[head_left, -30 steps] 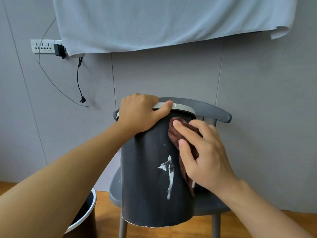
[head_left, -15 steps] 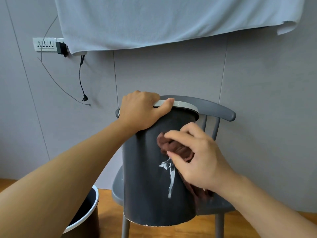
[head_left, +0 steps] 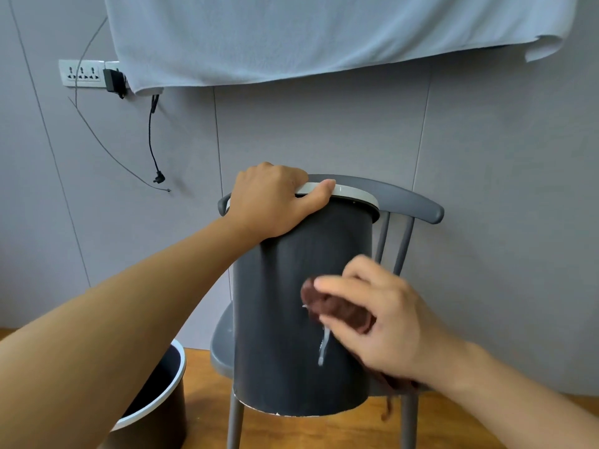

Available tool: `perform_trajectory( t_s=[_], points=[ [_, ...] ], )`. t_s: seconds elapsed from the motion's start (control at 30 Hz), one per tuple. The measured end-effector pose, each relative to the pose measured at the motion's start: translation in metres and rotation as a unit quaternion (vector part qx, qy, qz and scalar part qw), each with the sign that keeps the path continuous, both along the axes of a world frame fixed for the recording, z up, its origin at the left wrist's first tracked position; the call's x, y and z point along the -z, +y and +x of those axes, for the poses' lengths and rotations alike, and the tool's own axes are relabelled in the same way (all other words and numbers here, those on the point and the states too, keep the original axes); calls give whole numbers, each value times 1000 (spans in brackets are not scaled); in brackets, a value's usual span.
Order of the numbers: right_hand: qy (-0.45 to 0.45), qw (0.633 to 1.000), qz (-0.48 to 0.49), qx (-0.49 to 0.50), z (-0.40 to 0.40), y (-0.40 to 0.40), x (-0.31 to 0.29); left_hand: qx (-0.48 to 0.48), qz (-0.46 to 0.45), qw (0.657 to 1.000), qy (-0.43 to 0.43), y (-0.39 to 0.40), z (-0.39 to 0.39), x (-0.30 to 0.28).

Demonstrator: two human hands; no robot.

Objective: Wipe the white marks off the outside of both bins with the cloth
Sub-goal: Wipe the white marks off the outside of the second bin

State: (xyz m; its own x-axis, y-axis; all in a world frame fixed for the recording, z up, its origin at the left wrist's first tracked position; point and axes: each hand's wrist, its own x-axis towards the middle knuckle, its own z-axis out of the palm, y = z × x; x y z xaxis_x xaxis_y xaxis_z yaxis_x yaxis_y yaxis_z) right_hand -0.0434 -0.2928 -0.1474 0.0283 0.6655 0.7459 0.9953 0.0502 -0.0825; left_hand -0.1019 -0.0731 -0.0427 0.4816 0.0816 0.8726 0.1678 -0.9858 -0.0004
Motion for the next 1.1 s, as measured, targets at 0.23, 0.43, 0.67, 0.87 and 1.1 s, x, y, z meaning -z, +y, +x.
perform_trajectory(
  t_s=[0.23,0.43,0.67,0.87,1.1],
  points=[
    [40,998,43,11,5,-6,-11,8,22,1000,-5,-9,2,-1],
    [86,994,59,45,14,6,-22,-26,-5,999,46,0,6,-6],
    [46,997,-66,-6,-1,-20,20,-44,-17,997,56,6,7,-7],
    [75,992,87,48,18,7,-29,-36,-20,997,66,1,13,-9],
    [49,998,-31,-19,11,-1,4,-46,-37,996,65,10,14,-9]
  ],
)
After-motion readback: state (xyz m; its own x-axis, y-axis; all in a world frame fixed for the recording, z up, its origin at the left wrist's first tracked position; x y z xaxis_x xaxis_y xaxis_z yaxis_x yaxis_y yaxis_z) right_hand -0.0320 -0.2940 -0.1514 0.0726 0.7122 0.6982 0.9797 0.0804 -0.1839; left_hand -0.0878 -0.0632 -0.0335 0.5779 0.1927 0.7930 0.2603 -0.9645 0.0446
